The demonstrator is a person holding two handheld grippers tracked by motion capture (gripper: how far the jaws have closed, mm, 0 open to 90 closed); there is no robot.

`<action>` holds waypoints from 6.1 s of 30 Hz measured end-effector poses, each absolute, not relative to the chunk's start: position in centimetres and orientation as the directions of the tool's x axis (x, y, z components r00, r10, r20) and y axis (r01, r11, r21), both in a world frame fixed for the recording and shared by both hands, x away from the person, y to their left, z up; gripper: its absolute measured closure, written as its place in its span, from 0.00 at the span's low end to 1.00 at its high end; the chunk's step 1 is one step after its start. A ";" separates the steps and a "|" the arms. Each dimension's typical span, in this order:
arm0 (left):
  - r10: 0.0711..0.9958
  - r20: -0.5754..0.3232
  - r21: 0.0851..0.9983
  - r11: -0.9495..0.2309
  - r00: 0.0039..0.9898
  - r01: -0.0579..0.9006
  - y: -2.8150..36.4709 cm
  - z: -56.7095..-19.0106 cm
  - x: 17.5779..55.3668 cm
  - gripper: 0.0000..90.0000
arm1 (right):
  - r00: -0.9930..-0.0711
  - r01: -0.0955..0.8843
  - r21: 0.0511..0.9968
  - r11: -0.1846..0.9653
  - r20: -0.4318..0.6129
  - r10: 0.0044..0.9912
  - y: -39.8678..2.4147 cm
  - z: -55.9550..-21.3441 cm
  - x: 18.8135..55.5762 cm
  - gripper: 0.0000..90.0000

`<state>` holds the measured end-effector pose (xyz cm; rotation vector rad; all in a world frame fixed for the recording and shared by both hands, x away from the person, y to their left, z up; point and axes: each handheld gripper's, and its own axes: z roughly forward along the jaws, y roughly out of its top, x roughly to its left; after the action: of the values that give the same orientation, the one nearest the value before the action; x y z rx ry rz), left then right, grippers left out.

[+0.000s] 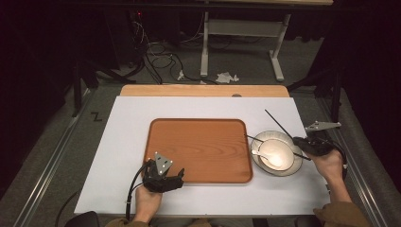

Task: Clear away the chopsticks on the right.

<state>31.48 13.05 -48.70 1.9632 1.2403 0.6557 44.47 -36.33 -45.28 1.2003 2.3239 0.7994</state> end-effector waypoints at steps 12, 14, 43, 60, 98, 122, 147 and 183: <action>0.885 0.029 0.778 -0.312 0.465 0.545 11.7 -48.7 32.9 0.18 | -0.519 0.577 0.698 0.425 -0.089 0.850 -36.1 -43.6 41.3 0.96; 0.879 0.027 0.777 -0.317 0.476 0.543 11.5 -48.7 33.1 0.18 | -0.519 0.573 0.704 0.420 -0.086 0.851 -36.1 -43.3 40.7 0.96; 0.866 -0.016 0.772 -0.307 0.499 0.557 10.0 -48.8 35.1 0.18 | -0.621 0.476 0.745 0.468 -0.092 0.778 -30.2 -40.8 35.5 0.96; 0.871 0.015 0.773 -0.322 0.492 0.547 10.3 -48.7 34.5 0.18 | -0.709 0.426 0.748 0.509 -0.073 0.701 -25.9 -40.6 35.0 0.96; 0.910 0.008 0.771 -0.270 0.415 0.577 12.7 -48.8 32.0 0.18 | -0.766 0.484 0.627 0.610 -0.034 0.642 -17.0 -47.8 39.9 0.96; 0.904 0.018 0.770 -0.284 0.426 0.571 12.4 -48.7 32.0 0.18 | -0.718 0.543 0.550 0.634 -0.087 0.691 -16.8 -49.3 40.0 0.92; 0.889 0.024 0.766 -0.311 0.458 0.562 11.7 -48.8 32.5 0.18 | -0.722 0.507 0.640 0.577 -0.050 0.690 -17.7 -47.2 38.6 0.70; 0.842 0.040 0.765 -0.373 0.538 0.526 9.3 -48.7 34.3 0.18 | -0.707 0.418 0.780 0.466 -0.042 0.705 -23.5 -42.0 34.4 0.67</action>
<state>34.26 9.32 -48.66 2.0586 1.1024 0.5634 34.40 -23.47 -41.96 0.9476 2.3596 1.1081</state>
